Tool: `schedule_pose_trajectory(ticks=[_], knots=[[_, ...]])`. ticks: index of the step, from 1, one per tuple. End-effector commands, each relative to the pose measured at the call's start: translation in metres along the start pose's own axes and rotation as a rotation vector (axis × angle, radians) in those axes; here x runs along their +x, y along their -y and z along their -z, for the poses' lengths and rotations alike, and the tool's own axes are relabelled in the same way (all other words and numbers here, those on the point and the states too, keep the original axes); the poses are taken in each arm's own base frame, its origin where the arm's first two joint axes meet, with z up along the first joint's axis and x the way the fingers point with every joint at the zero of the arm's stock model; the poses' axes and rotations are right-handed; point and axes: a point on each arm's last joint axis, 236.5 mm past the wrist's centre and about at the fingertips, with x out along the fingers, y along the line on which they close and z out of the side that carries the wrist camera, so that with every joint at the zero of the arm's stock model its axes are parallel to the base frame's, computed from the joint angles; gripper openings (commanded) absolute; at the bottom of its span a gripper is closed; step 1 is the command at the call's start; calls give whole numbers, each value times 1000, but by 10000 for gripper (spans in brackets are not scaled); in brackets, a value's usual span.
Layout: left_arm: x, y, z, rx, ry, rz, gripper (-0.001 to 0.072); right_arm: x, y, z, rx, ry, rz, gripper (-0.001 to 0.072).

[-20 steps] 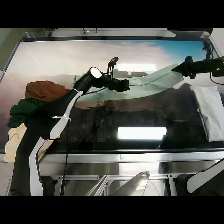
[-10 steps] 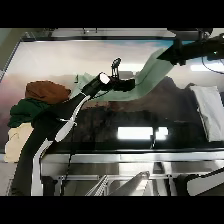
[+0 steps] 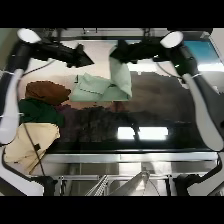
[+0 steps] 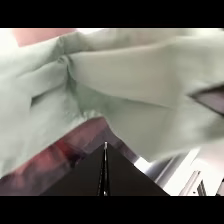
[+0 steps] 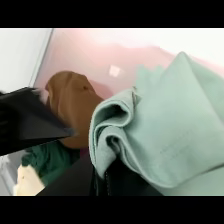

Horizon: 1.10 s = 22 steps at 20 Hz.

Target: Fold the shirts.

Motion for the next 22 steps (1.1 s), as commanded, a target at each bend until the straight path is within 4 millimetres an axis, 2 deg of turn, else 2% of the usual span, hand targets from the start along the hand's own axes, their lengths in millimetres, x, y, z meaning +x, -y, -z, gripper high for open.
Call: schedule_pose_trajectory(ticks=[1, 3, 5, 6, 7, 8, 11, 13, 15, 18, 20, 22], knots=[[-91, -15, 14, -20, 50, -51, 11, 87, -14, 21, -75, 140, 22, 25], [-109, -28, 21, -31, 72, -70, 12, 125, 1, 40, -59, 190, 54, 25], [-114, -42, 32, -61, 67, -76, 13, 153, 20, 65, 21, 188, 64, 48], [-112, -48, 39, -75, 55, -73, 14, 163, 29, 76, 69, 180, 66, 297], [-108, -53, 44, -84, 43, -71, 20, 169, 33, 84, 96, 170, 65, 597], [-104, -57, 50, -90, 29, -66, 19, 171, 34, 86, 107, 166, 63, 704], [-97, -62, 58, -93, 8, -59, 19, 160, 12, 77, 83, 154, 21, 702], [-98, -61, 57, -88, 8, -58, 19, 136, -8, 65, -97, 110, -17, 664], [-105, -57, 56, -66, 4, -58, 19, 97, -10, 54, -171, 13, -40, 41], [-118, -48, 51, -30, 8, -59, 19, 27, 21, 30, -25, -86, -41, 23], [-122, -45, 49, -16, 9, -61, 19, -15, 55, 20, 85, -135, -24, 23], [-122, -44, 50, -17, 3, -59, 19, -49, 94, 20, 186, -182, 14, 34]])
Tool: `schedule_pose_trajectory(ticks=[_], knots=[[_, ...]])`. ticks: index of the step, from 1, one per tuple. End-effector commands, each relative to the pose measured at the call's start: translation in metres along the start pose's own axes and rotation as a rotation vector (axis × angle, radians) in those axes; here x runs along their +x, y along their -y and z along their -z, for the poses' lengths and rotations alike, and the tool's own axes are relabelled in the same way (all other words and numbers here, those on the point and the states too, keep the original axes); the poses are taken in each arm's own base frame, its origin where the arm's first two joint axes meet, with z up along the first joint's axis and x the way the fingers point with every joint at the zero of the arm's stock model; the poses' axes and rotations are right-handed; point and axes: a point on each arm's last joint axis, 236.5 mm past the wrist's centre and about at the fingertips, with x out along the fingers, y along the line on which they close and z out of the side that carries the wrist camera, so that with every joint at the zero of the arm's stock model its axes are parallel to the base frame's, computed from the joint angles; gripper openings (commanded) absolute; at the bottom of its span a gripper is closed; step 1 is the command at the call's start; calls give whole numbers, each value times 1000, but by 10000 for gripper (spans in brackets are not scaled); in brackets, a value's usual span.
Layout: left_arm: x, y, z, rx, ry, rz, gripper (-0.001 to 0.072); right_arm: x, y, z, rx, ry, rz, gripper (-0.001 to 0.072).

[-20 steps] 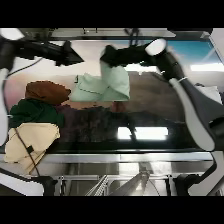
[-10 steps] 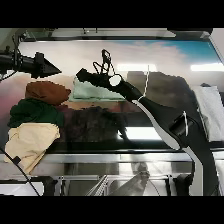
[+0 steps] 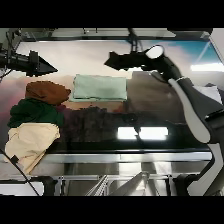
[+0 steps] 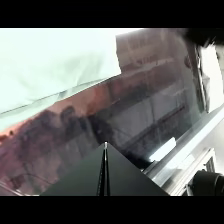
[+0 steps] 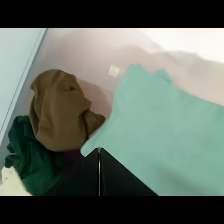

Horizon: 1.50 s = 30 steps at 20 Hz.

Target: Fold the shirts.

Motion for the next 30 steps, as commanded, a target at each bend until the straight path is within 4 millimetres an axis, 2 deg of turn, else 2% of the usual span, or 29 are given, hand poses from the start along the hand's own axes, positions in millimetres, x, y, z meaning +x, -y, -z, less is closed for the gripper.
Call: schedule_pose_trajectory(ticks=[1, 2, 3, 5, 6, 7, 9, 10, 12, 15, 19, 20, 21, 23, 24, 27, 29, 30], knots=[[-3, 4, 2, 13, -11, 4, 19, -66, 58, 13, 182, -144, 52, 264], [-2, 5, 1, 15, -11, 5, 19, -74, 81, 14, 213, -148, 100, 519], [0, 6, 2, 18, -14, 6, 19, -80, 105, 17, 228, -154, 164, 578], [3, 9, 2, 24, -18, 8, 19, -80, 144, 30, 227, -188, 268, 579], [5, 10, 1, 32, -18, 9, 19, -74, 155, 38, 232, -209, 286, 579], [7, 12, 1, 40, -18, 10, 19, -63, 163, 48, 247, -231, 286, 581], [12, 17, 1, 52, -23, 14, 19, -37, 176, 67, 269, -266, 290, 671], [14, 19, 1, 62, -26, 16, 19, -23, 179, 75, 278, -274, 284, 671], [19, 24, 2, 84, -35, 22, 19, 7, 177, 87, 308, -275, 234, 671], [20, 25, 3, 93, -38, 24, 19, 38, 162, 89, 333, -236, 133, 665], [20, 24, 4, 99, -41, 18, 19, 51, 156, 86, 337, -205, 123, 654], [20, 24, 3, 99, -40, 19, 19, 51, 154, 85, 342, -200, 116, 532], [20, 24, 3, 99, -40, 19, 19, 52, 152, 84, 341, -197, 108, 318], [20, 24, 3, 99, -40, 19, 19, 54, 142, 79, 339, -183, 61, 93], [20, 24, 4, 99, -41, 19, 19, 53, 136, 75, 341, -175, 43, 25], [20, 24, 4, 99, -44, 20, 19, 43, 117, 59, 300, -148, 34, 24], [20, 24, 5, 99, -47, 21, 19, 17, 105, 34, 232, -101, 68, 23], [20, 25, 6, 99, -52, 24, 19, -5, 99, 15, 205, -62, 92, 23]])
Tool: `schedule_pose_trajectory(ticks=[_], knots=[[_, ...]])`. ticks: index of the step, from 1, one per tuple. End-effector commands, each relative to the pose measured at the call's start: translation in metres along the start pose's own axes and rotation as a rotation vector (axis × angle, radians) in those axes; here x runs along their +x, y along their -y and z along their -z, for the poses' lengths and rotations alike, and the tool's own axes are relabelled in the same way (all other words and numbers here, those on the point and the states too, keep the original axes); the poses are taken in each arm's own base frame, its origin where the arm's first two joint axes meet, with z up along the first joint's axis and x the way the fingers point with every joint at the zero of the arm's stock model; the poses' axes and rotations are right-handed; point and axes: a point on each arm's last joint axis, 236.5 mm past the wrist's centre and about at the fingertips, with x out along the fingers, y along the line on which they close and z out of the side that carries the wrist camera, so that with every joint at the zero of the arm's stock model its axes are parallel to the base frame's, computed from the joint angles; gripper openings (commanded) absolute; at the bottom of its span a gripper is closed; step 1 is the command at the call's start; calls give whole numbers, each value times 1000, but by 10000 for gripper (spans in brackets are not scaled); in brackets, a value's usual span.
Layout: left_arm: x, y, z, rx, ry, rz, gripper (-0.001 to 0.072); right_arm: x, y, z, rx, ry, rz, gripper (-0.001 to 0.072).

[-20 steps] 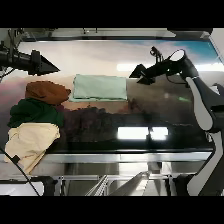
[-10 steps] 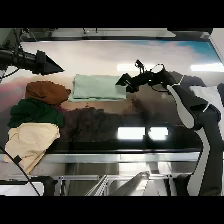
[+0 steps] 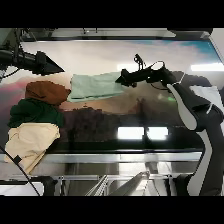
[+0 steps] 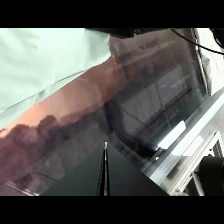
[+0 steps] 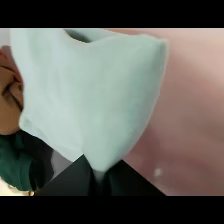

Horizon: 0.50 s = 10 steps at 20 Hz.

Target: Fold the shirts.

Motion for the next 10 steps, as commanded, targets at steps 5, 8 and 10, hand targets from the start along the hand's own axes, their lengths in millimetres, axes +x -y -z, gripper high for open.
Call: schedule_pose_trajectory(ticks=[5, 8, 10], knots=[[0, 3, 5, 1, -21, 10, 19, -224, -42, -83, -123, 360, 254, 23], [0, 3, 5, 1, -21, 10, 19, -344, -28, -79, -105, 486, 440, 23], [0, 3, 5, 1, -22, 11, 19, -416, -10, -71, -82, 566, 564, 23]])
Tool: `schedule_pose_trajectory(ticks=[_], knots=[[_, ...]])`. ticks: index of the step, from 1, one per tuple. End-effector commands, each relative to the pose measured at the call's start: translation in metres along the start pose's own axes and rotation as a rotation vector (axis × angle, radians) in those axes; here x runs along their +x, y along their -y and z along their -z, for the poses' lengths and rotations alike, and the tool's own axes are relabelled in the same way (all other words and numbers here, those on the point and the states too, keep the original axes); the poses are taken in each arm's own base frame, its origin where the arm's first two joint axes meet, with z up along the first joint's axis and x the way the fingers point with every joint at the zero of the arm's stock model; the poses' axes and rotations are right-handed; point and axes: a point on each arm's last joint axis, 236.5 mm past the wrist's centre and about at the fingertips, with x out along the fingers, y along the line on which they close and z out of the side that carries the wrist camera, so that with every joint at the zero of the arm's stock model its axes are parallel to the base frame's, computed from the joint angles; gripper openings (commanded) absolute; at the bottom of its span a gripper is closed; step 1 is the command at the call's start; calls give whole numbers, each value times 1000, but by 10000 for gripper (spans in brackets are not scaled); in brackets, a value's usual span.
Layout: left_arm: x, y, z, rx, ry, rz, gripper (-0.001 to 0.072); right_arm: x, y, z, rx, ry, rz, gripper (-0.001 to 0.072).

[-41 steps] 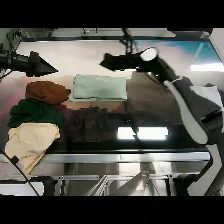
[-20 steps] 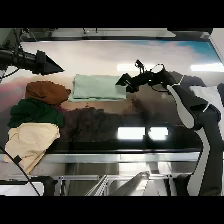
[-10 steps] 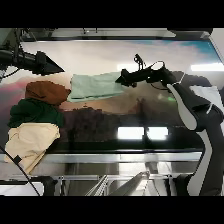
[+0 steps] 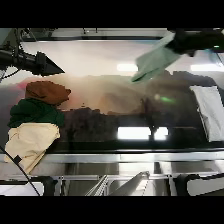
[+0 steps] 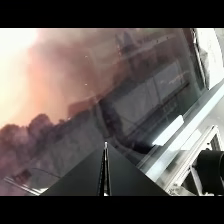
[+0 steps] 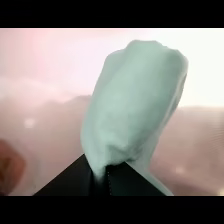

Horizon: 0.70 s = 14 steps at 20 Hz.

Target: Fold the shirts.

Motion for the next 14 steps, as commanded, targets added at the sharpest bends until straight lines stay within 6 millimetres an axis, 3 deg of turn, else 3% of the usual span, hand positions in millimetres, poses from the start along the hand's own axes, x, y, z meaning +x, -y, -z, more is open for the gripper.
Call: schedule_pose_trajectory(ticks=[1, 3, 5, 7, 10, 12, 14], knots=[[0, 0, 0, 0, -1, 1, 19, -108, 75, -31, 34, 125, 249, 23], [1, 1, 0, 2, -1, 1, 19, -144, 105, -34, 88, 153, 304, 23], [2, 3, 0, 5, -4, 3, 19, -167, 133, -37, 135, 184, 348, 23], [6, 7, 1, 13, -12, 8, 19, -180, 159, -44, 170, 227, 380, 23], [17, 16, 1, 33, -23, 17, 19, -181, 191, -64, 158, 303, 415, 23], [24, 22, -2, 48, -21, 19, 19, -176, 190, -91, 87, 399, 369, 23], [31, 29, -2, 62, -24, 24, 19, -188, 158, -131, 27, 567, 234, 23]])
